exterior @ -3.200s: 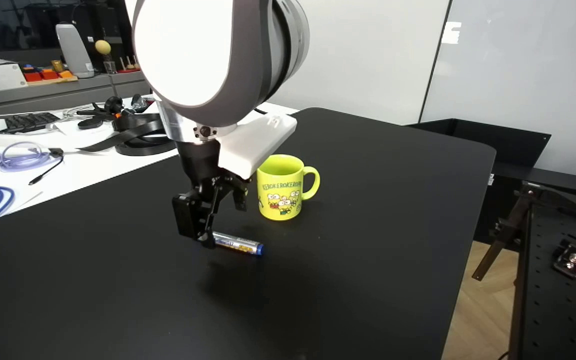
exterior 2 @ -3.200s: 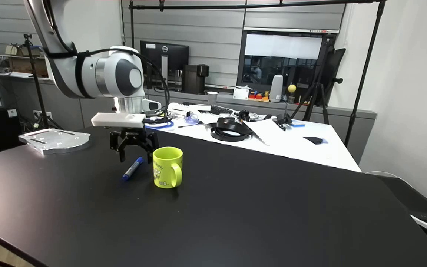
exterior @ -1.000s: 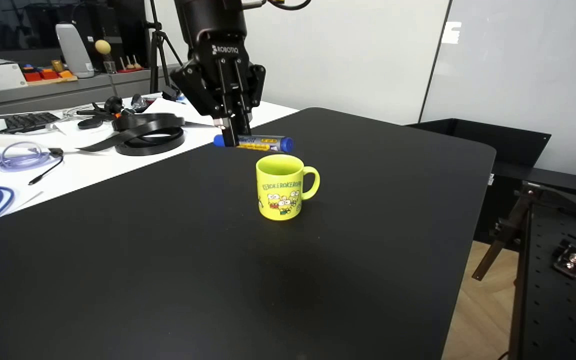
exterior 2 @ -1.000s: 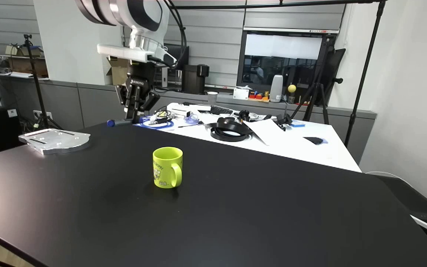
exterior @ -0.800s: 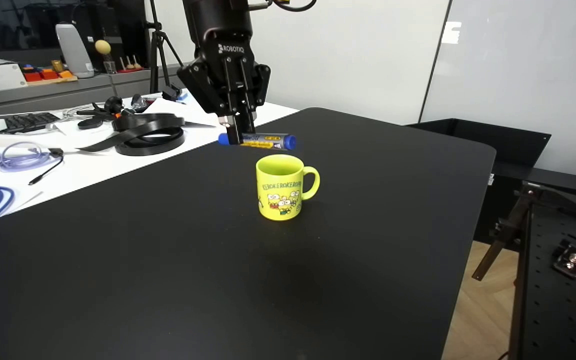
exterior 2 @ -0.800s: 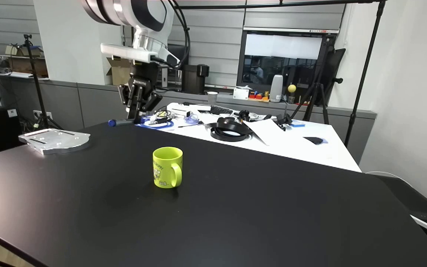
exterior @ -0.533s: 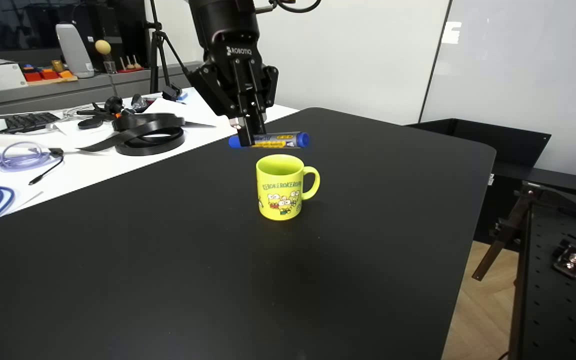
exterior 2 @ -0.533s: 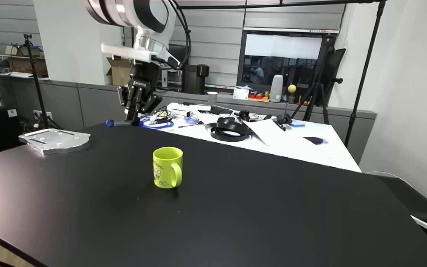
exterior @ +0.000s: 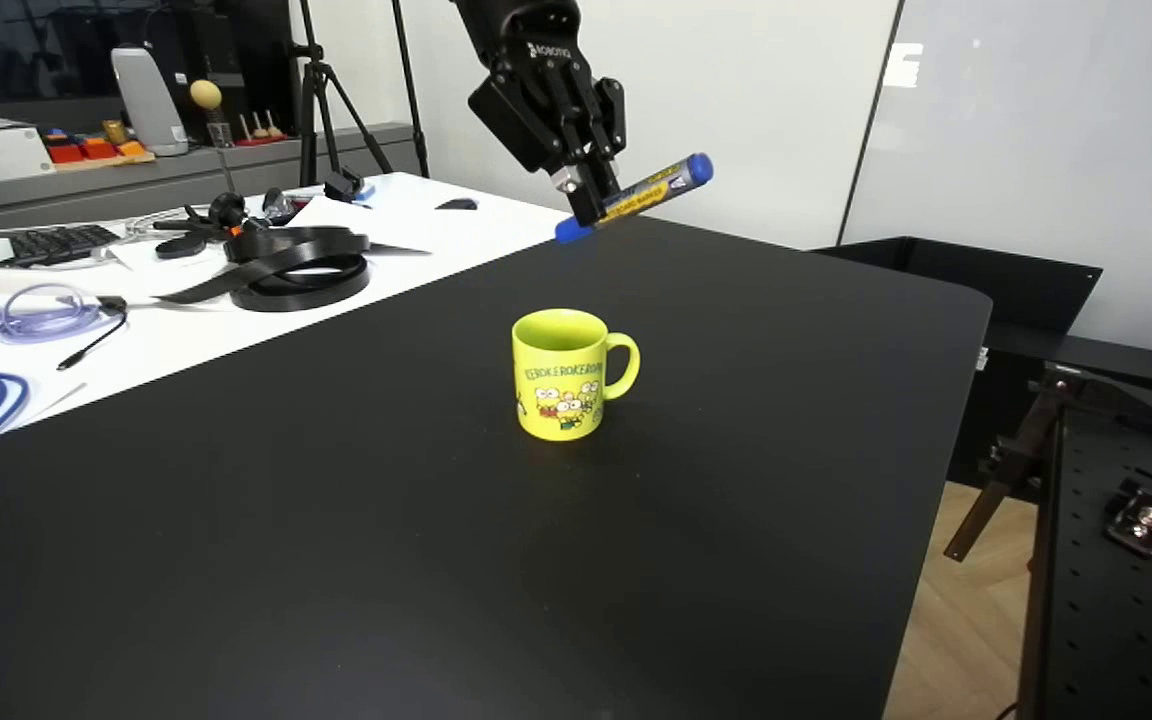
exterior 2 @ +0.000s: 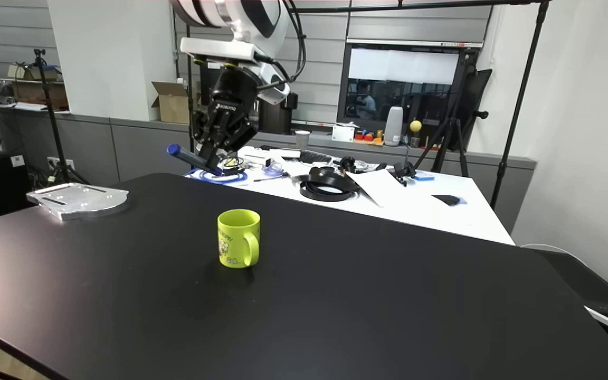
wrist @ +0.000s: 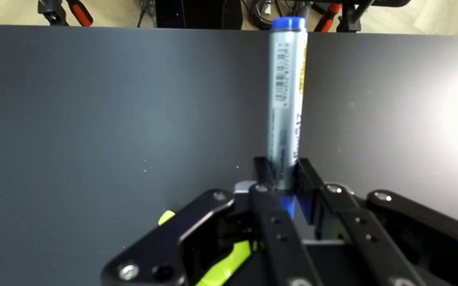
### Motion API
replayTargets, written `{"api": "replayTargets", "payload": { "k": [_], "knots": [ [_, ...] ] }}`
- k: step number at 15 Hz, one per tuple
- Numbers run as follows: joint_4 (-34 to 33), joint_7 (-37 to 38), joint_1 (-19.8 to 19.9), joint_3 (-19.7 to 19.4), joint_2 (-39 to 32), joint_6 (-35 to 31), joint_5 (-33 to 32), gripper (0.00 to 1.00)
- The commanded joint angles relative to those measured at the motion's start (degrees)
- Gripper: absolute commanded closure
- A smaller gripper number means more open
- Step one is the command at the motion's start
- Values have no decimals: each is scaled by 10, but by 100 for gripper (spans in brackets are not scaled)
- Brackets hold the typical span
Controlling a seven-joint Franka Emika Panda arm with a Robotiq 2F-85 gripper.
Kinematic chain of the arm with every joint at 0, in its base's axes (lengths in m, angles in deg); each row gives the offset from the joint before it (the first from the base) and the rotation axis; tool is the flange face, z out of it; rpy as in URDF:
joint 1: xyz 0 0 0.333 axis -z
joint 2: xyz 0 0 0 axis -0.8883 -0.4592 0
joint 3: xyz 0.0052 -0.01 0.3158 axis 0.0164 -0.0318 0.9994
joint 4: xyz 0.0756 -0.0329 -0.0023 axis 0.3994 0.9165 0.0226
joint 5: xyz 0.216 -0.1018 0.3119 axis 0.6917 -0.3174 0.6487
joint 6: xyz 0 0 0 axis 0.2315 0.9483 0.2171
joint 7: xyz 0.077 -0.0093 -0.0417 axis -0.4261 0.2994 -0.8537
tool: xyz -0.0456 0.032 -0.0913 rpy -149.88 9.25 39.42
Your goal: Put the marker in the mug
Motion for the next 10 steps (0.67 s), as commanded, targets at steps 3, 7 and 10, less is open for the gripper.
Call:
{"api": "replayTargets", "payload": {
  "k": [3, 7, 10],
  "knots": [
    [-85, -30, 17, -5, -79, 39, -9, 95],
    [-115, -51, 25, -2, -125, 38, -3, 95],
    [-135, -55, 30, -2, -150, 42, -1, 95]
  ]
}}
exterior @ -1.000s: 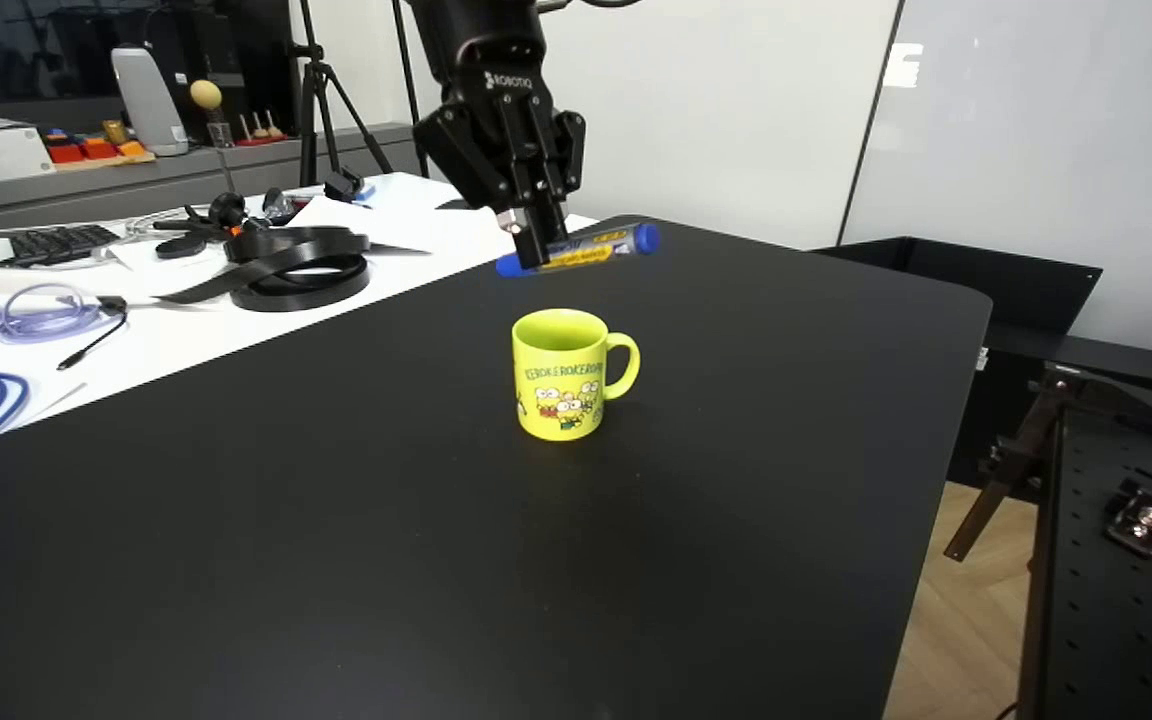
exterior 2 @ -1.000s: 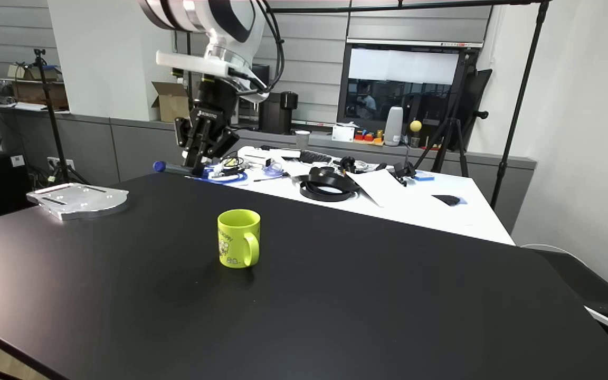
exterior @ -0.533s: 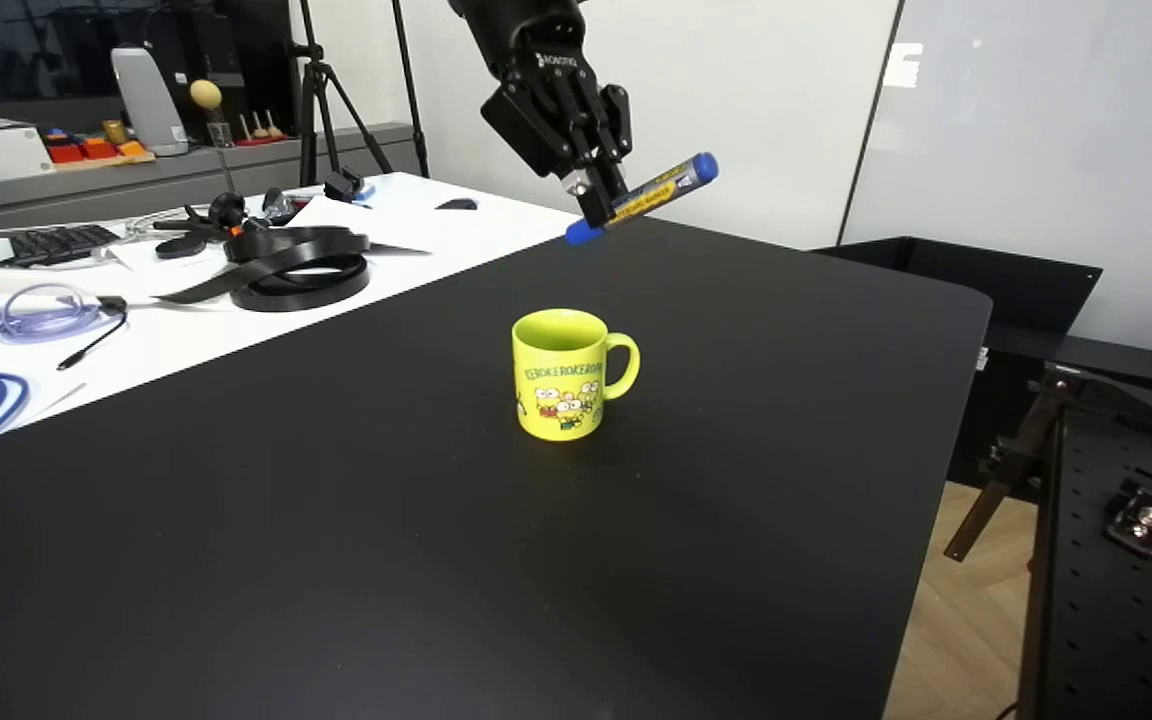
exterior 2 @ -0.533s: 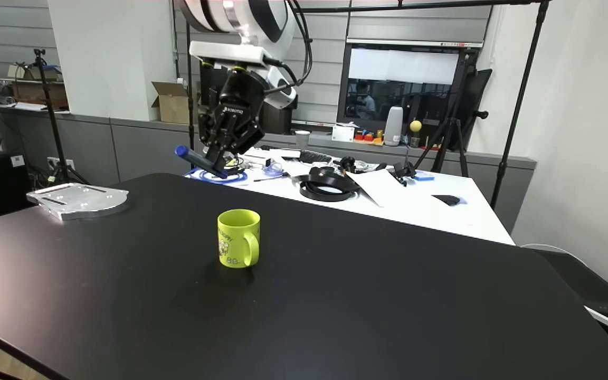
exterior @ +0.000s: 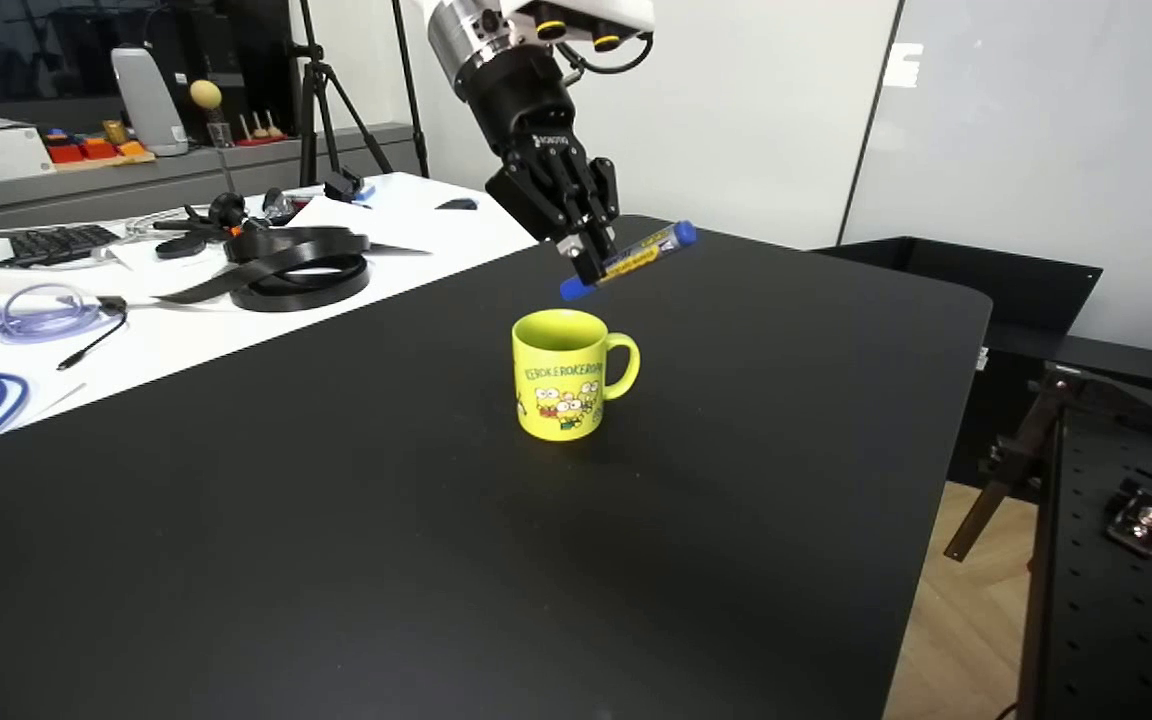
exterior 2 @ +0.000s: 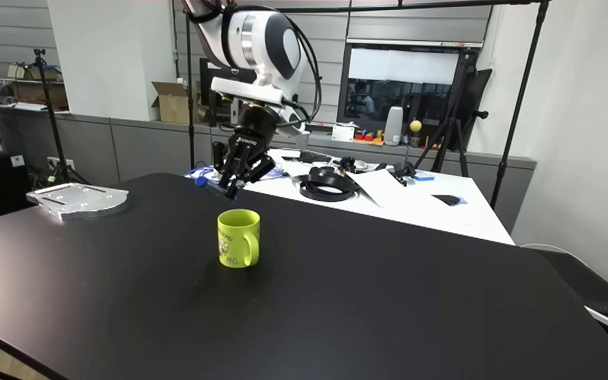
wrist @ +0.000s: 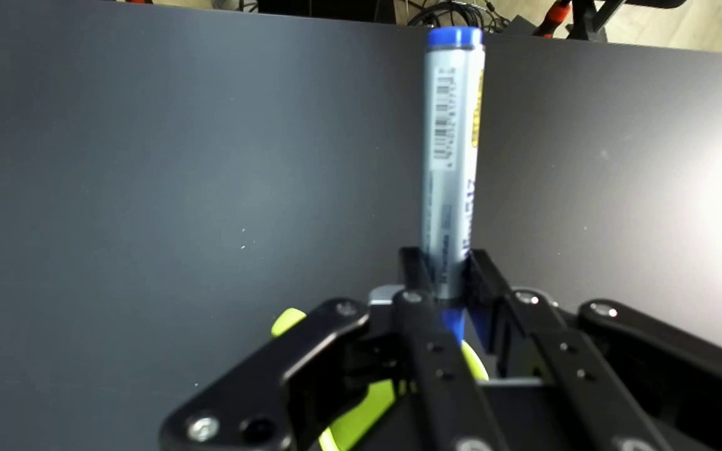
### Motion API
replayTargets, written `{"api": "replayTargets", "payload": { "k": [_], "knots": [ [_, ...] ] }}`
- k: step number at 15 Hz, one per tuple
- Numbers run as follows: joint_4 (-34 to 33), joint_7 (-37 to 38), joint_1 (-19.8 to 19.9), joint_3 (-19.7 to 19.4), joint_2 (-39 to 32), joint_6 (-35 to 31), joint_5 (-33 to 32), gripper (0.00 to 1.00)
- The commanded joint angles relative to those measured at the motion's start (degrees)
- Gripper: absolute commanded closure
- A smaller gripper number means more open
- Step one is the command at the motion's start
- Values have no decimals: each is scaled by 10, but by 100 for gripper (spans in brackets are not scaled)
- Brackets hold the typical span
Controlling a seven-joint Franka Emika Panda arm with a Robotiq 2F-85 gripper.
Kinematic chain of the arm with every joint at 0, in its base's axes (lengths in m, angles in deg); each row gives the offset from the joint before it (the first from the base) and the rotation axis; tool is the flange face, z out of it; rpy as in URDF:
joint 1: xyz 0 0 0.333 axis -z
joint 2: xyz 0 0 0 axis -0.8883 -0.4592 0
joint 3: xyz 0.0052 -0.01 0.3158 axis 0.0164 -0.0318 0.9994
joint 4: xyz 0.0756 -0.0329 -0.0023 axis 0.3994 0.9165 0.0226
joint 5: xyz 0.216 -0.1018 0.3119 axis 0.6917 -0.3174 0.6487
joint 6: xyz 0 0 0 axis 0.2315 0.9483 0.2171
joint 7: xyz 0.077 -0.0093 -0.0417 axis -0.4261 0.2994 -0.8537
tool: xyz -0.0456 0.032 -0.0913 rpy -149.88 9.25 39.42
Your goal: Put the marker in the mug
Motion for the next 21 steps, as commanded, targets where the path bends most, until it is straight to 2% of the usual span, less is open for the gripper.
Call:
{"api": "replayTargets", "payload": {
  "k": [1, 18, 19, 20, 21],
  "knots": [
    [-48, -6, 12, 3, -37, 22, 7, 95],
    [-123, 6, 38, 2, -112, 15, 56, 95],
    [-126, 8, 39, 2, -114, 15, 57, 54],
    [-130, 7, 41, 2, -116, 15, 58, 53],
    [-133, 7, 42, 2, -118, 14, 59, 47]
  ]
}}
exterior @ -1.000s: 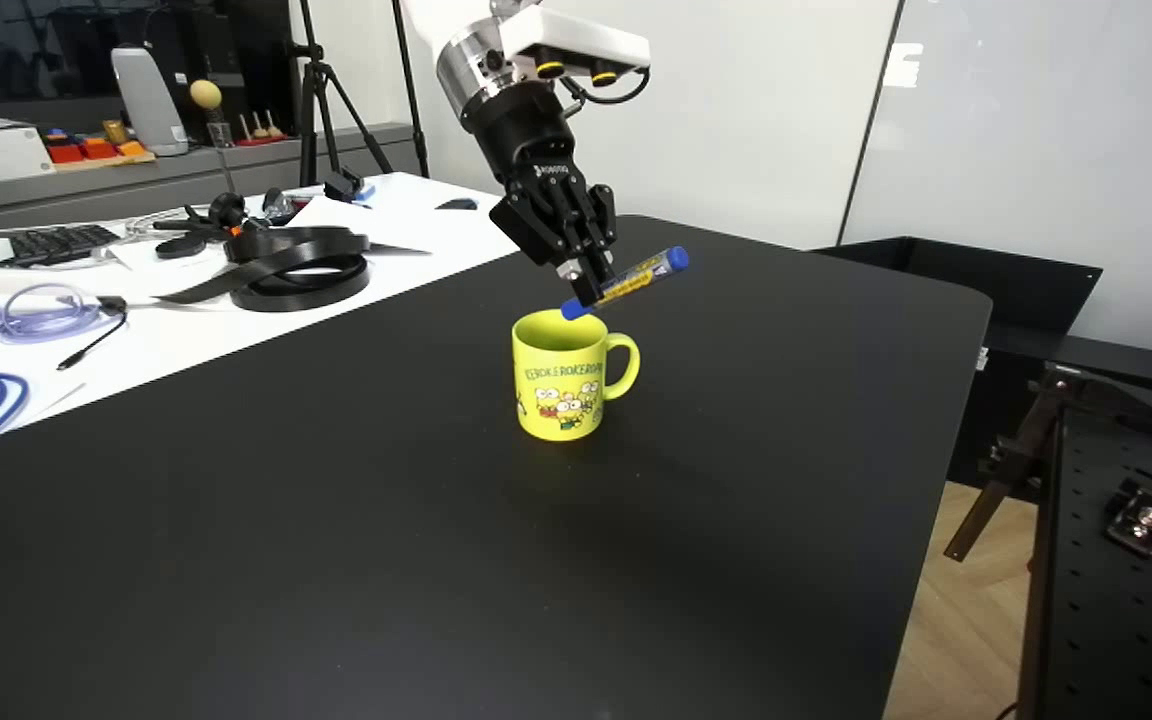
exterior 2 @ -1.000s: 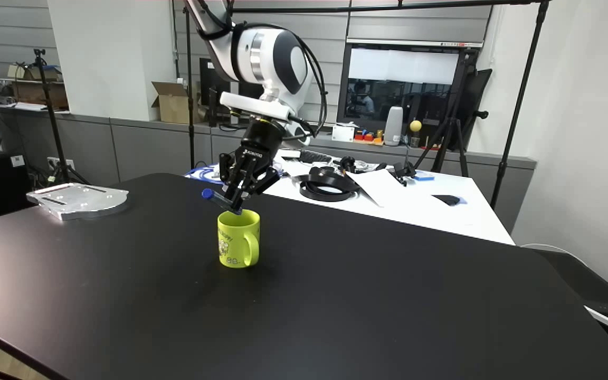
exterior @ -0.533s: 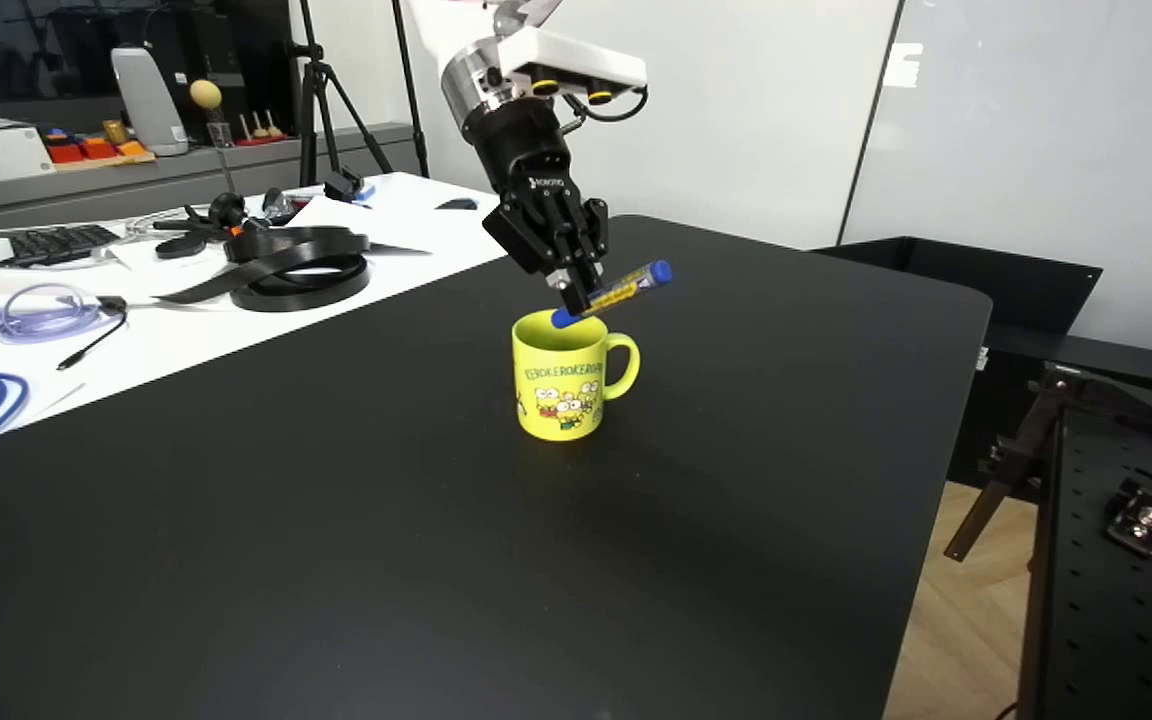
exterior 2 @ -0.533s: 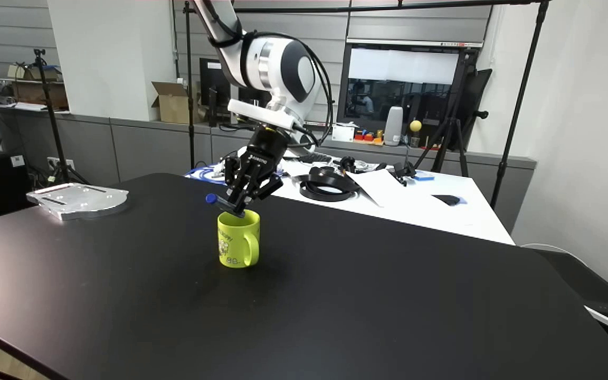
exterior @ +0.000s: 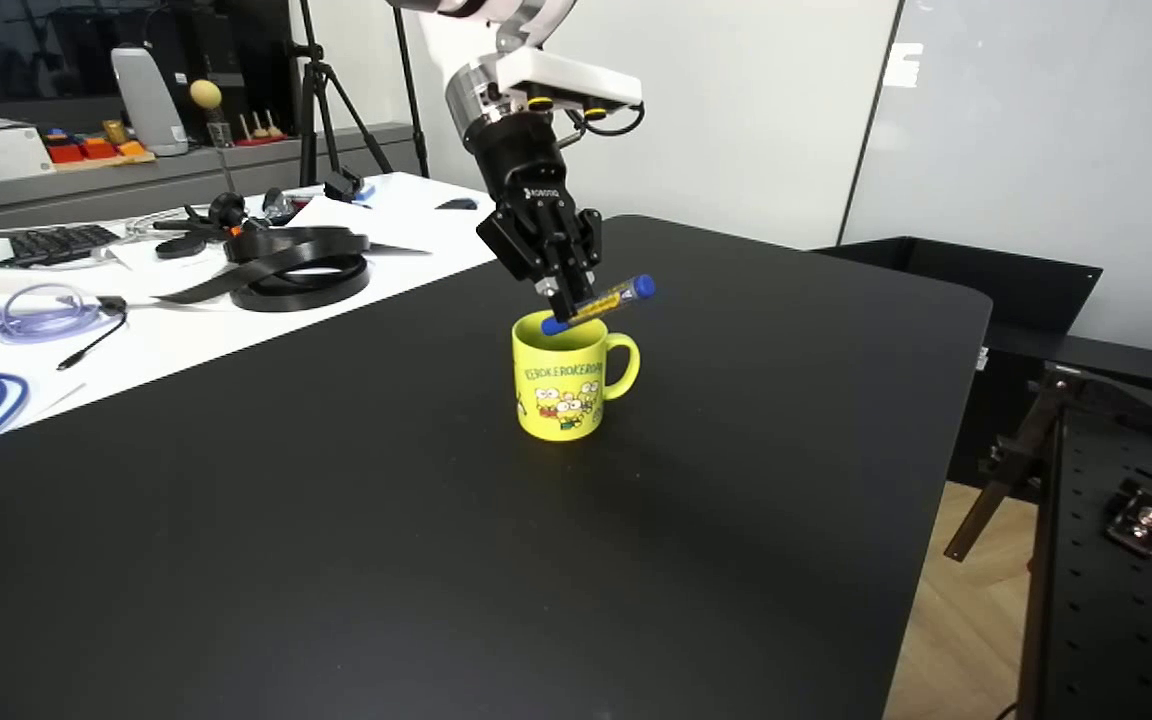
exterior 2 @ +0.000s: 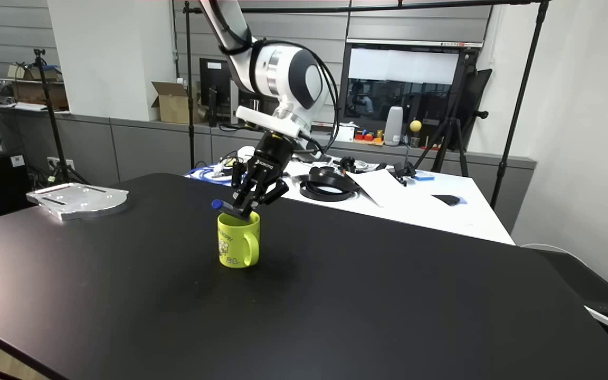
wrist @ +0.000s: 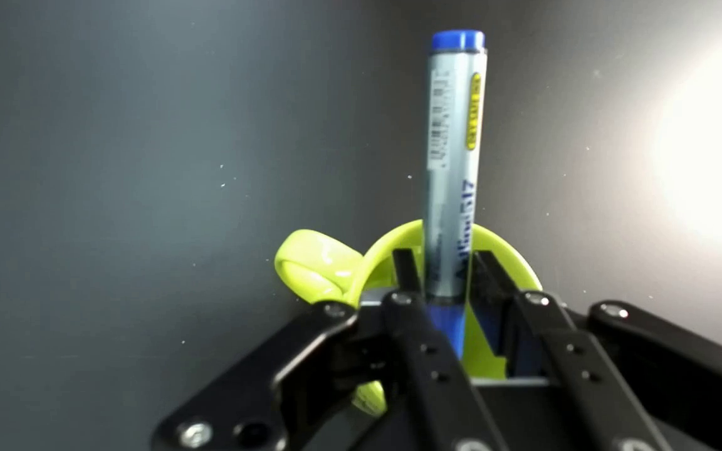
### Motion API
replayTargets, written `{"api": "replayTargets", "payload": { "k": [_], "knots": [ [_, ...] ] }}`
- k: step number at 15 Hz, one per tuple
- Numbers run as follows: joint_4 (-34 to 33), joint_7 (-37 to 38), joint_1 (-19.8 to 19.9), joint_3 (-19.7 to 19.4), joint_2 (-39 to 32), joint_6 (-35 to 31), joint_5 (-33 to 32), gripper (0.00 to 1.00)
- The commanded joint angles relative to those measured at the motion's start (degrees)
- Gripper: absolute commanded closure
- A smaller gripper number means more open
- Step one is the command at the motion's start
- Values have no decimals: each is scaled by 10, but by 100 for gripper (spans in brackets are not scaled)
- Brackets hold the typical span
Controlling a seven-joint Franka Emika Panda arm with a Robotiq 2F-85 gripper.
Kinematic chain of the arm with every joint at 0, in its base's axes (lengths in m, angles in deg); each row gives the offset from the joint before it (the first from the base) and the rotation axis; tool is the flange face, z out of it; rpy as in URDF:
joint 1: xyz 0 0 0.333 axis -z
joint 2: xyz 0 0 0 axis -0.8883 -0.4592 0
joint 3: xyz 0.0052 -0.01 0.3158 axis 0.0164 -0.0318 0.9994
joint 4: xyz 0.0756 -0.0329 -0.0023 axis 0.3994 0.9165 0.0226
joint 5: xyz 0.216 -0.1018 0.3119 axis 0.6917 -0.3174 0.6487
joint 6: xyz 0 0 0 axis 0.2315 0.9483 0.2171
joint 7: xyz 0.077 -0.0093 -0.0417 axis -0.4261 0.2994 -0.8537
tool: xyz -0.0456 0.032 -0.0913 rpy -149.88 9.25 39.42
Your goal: Put the marker in the mug
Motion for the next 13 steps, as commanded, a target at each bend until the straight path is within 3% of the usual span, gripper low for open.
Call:
{"api": "replayTargets", "payload": {
  "k": [1, 7, 13],
  "knots": [
    [-36, 11, 9, 2, -17, 13, 12, 41],
    [-10, 18, 5, 2, 11, -35, 22, 2],
    [105, -20, -27, 16, 144, -190, -10, 0]
  ]
}}
